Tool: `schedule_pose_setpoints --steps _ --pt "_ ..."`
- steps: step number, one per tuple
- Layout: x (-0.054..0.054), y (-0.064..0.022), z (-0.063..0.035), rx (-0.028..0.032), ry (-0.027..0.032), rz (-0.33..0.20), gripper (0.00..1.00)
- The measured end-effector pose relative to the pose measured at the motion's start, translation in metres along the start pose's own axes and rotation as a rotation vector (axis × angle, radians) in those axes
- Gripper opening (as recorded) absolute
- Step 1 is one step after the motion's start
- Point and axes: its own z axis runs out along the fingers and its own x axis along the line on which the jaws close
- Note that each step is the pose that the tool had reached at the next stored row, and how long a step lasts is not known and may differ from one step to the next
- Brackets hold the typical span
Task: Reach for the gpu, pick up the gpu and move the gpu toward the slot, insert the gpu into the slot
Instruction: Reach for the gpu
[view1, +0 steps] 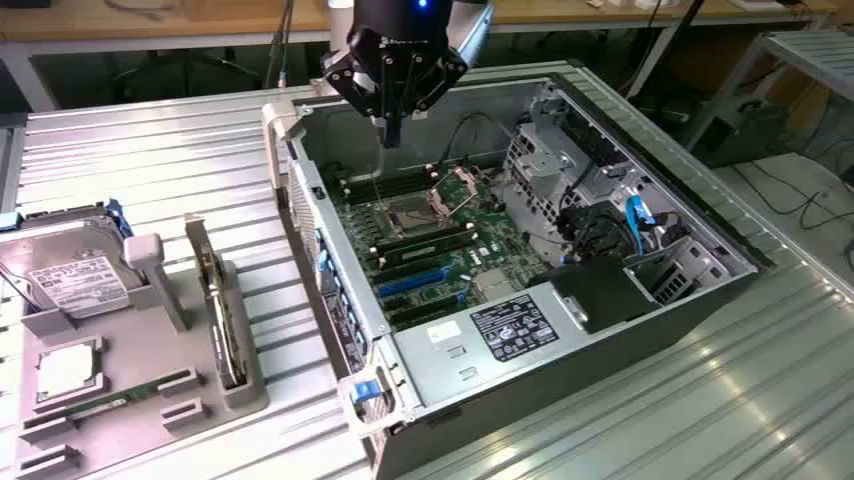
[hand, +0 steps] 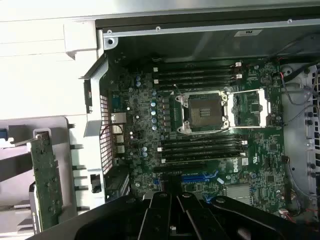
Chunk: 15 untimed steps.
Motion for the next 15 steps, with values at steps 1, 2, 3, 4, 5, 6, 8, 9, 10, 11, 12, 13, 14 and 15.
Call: schedule_pose_setpoints --steps 1,2,3,4,5,6,8,9,10,11,12,13,14,15 --pt "0.0 0.0 0.0 0.0 0.0 0.0 0.11" --pt "0.0 0.0 0.0 0.0 0.0 0.0 0.11" --pt "0.003 -0.0002 -0.0001 0.0001 0.0 0.0 0.11" --pt "0.004 -0.0003 -0.0001 0.0001 0.0 0.0 0.11" --pt "0.006 -0.0004 -0.0002 0.0 0.0 0.0 0.11" --pt "0.008 -0.0006 -0.0002 0.0001 0.0 0.0 0.11" --pt "0.011 -0.0008 -0.0003 0.0 0.0 0.0 0.11" --pt "0.013 -0.0009 -0.0003 0.0 -0.0001 0.0 0.11" --pt "0.014 -0.0011 -0.0004 0.0 0.0 0.0 0.11" --pt "0.016 -0.0012 -0.0004 0.0 0.0 0.0 0.11" --pt "0.017 -0.0013 -0.0005 0.0001 0.0 0.0 0.11" --pt "0.019 -0.0014 -0.0006 0.0001 0.0 0.0 0.11" --pt "0.021 -0.0016 -0.0006 0.0001 0.0001 0.0 0.11" --pt "0.023 -0.0017 -0.0007 0.0001 0.0 0.0 0.11"
